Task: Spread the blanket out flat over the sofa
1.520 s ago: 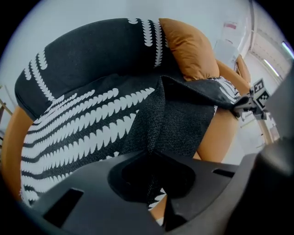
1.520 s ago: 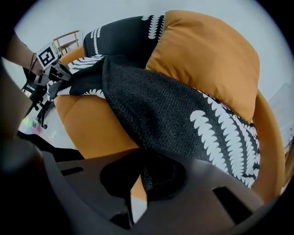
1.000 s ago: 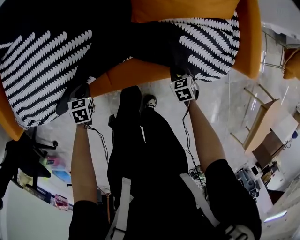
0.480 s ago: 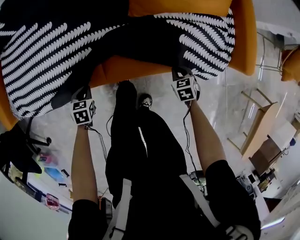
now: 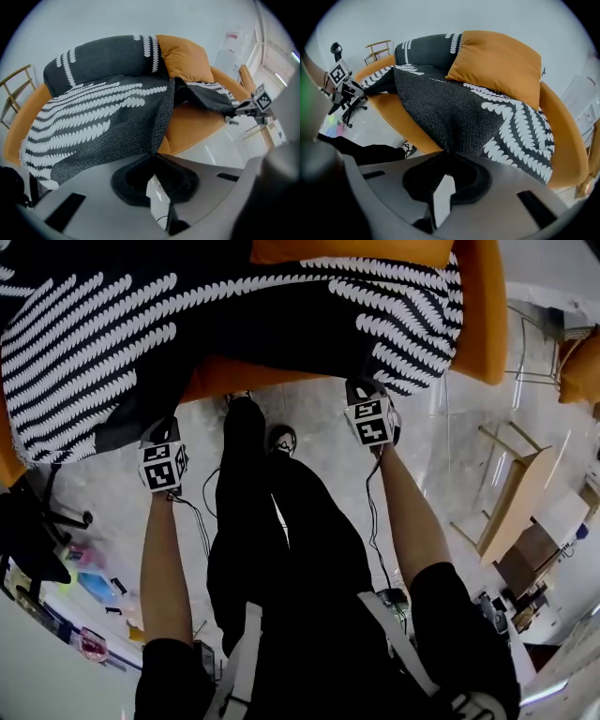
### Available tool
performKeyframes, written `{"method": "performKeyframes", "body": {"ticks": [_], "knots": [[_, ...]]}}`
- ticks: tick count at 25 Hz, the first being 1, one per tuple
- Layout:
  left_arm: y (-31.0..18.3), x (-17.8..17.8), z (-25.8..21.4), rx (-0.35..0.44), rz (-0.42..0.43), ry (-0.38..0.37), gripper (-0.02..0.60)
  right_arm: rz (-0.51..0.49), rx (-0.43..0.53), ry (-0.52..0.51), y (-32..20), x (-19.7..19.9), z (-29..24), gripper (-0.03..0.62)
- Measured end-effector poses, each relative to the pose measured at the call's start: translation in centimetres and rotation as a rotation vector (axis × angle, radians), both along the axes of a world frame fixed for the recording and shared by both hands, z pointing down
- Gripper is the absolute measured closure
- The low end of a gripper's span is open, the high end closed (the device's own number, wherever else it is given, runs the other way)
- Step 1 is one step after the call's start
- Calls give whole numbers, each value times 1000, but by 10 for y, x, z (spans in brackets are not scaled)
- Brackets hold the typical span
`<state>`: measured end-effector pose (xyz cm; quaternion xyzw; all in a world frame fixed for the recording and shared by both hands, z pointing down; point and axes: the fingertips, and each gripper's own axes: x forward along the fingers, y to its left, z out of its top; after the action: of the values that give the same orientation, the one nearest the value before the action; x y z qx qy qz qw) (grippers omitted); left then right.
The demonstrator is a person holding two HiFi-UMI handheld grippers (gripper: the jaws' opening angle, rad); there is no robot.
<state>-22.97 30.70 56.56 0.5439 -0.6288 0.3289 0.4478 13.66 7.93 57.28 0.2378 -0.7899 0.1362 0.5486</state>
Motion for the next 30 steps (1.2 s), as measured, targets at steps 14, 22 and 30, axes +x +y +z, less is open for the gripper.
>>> {"method": "performKeyframes", "body": {"ticks": [14, 22, 30], "knots": [[57, 34, 5, -35, 49, -7, 546, 37, -17, 49, 26, 72, -14, 563], [74, 29, -2, -22, 28, -39, 546, 88, -32, 80, 50, 105, -18, 565], [75, 31, 1, -28, 74, -93, 546, 78, 18, 107, 53, 144, -13, 566]]}}
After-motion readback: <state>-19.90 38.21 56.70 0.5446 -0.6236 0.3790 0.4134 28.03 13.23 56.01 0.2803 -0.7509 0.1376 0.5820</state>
